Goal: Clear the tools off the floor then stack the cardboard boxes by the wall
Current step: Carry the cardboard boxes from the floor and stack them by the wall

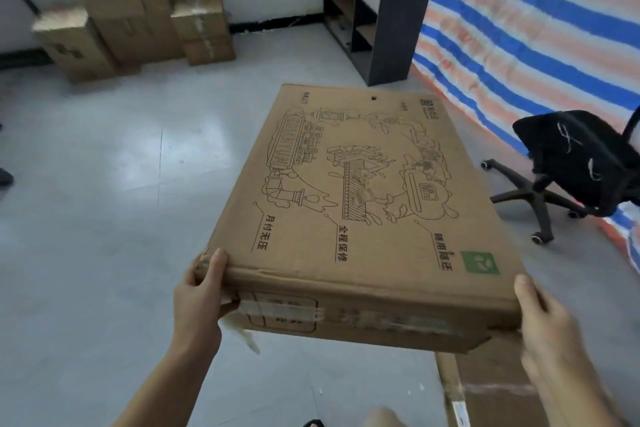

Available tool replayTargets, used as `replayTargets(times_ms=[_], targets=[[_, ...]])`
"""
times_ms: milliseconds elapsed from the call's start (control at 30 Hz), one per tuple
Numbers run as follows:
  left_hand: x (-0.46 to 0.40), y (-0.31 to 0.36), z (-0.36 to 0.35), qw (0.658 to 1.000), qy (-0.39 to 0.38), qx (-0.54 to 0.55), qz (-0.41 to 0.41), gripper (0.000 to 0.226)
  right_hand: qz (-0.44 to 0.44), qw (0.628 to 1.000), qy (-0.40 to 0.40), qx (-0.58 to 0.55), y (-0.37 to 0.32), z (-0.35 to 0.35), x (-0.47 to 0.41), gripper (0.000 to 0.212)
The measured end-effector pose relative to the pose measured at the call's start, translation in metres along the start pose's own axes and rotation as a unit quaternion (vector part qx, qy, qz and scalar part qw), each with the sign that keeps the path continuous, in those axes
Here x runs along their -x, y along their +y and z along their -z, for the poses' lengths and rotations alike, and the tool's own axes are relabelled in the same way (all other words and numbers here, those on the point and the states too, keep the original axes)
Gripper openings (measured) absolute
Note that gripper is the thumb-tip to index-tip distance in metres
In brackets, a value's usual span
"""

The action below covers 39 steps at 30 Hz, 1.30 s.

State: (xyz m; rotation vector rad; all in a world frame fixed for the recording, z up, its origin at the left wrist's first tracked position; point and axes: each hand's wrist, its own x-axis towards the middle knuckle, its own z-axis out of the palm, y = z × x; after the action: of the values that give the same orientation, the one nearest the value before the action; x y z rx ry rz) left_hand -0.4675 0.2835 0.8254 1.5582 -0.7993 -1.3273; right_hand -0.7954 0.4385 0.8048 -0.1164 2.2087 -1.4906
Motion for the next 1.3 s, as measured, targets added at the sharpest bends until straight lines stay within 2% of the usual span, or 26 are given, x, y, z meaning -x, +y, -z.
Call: replayTargets(times_ms=[67, 100, 300, 533, 800, 1100, 1300], targets=[[-0.026, 0.010, -0.002, 1.000, 0.016, 0.008, 0.001, 0.038, 0.003, 1.000, -0.013, 0.004, -0.021, -0.034, -0.015, 0.031], [-0.040, 0.015, -0.004, 1.000, 0.024, 0.013, 0.001, 0.037, 0.010, 1.000, -0.023, 0.012, -0.030, -0.051, -0.023, 0.027], [-0.135, 0.049, -0.037, 0.997, 0.068, 0.031, -0.006, 0.031, 0.036, 0.996, -0.083, 0.014, -0.088, -0.163, -0.089, 0.032], [-0.266, 0.104, -0.089, 0.990, 0.129, 0.058, -0.002, 0.034, 0.073, 0.985, -0.129, 0.086, -0.196, -0.317, -0.174, 0.041], [-0.420, 0.166, -0.103, 0.978, 0.187, 0.087, -0.009, 0.031, 0.117, 0.970, -0.194, 0.092, -0.282, -0.504, -0.218, 0.038], [-0.653, 0.269, -0.075, 0.980, 0.182, 0.073, -0.024, 0.025, 0.118, 0.970, -0.200, 0.070, -0.355, -0.745, -0.225, 0.033], [-0.783, 0.337, -0.084, 0.984, 0.160, 0.073, -0.035, 0.029, 0.107, 0.975, -0.188, 0.056, -0.415, -0.862, -0.240, 0.033]])
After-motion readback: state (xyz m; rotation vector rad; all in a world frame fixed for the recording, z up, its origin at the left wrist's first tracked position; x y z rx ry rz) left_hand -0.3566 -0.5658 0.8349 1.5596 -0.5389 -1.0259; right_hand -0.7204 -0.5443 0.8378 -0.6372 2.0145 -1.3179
